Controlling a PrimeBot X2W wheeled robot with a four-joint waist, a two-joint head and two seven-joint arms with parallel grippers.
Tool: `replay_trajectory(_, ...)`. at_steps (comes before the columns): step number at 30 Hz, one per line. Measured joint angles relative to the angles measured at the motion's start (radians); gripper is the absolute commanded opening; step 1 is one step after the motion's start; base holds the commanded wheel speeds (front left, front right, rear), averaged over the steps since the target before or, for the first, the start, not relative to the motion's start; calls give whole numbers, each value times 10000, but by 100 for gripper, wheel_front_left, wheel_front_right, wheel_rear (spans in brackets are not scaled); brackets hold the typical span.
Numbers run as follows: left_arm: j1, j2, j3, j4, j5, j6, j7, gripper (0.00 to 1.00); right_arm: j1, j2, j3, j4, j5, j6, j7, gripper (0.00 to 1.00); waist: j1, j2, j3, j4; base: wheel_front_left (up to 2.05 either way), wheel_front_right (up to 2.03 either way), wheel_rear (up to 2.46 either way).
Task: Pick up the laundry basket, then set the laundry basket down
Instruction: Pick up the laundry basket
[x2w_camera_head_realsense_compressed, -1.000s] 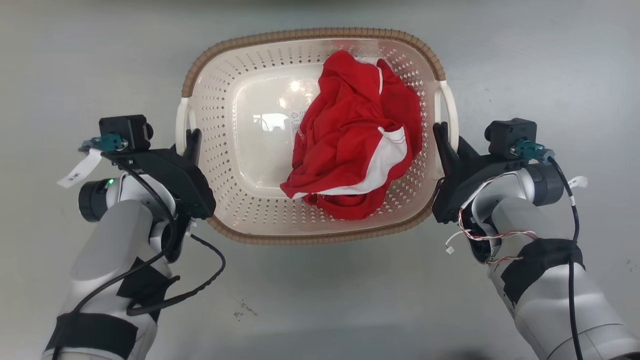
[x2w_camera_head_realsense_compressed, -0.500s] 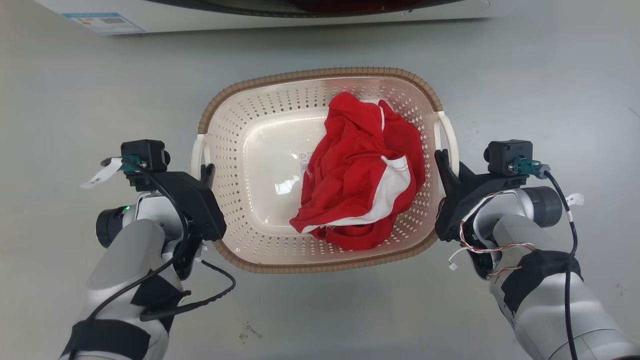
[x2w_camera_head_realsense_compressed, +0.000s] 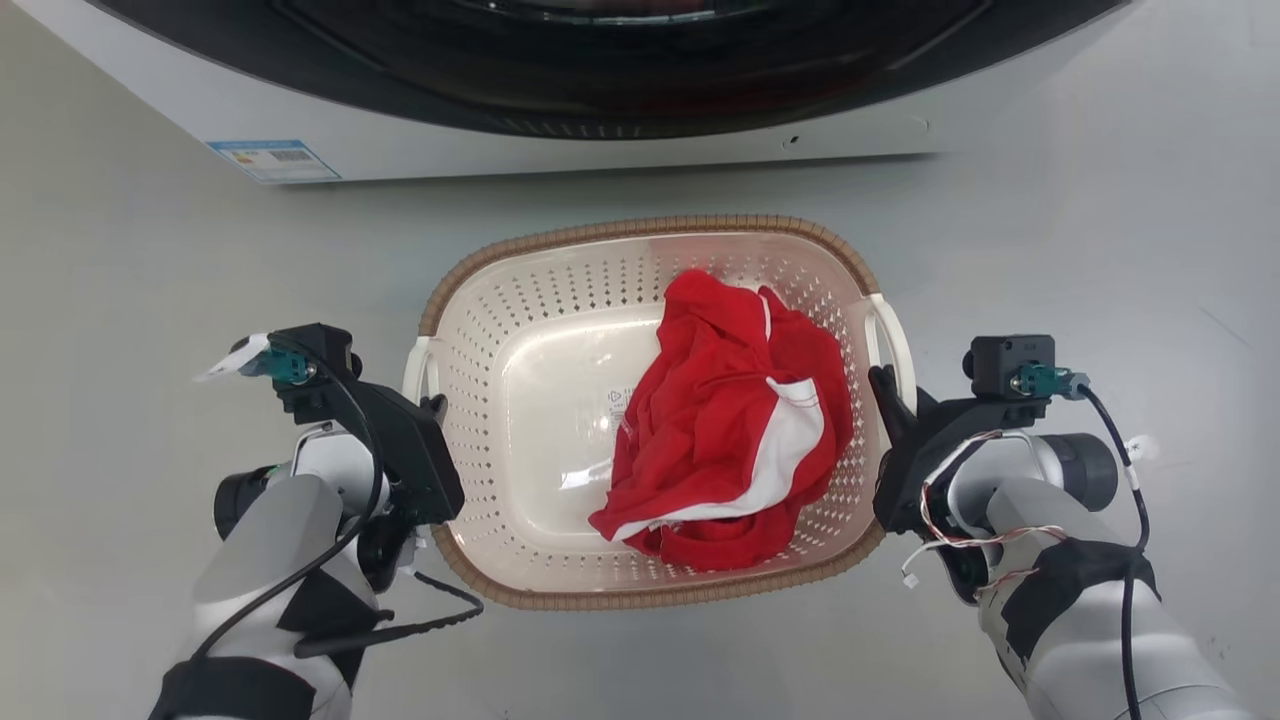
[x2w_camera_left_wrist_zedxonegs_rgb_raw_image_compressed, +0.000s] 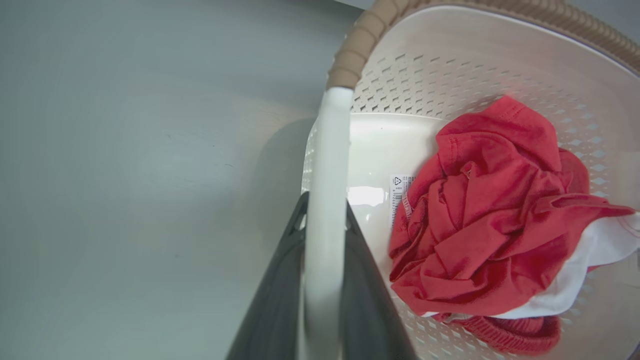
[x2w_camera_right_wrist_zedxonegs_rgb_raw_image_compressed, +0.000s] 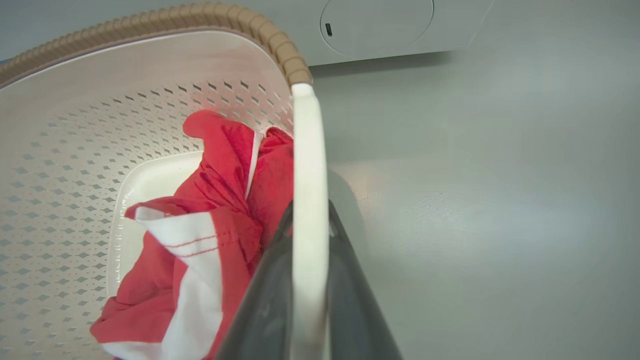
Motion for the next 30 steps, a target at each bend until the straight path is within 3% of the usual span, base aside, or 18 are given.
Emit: replay_trajectory(30,1420,-219,2,604,-368,-92,1567,0,2023,203,-75,556,1154,263,504,0,-2,-1,-4176,83,0,0,0)
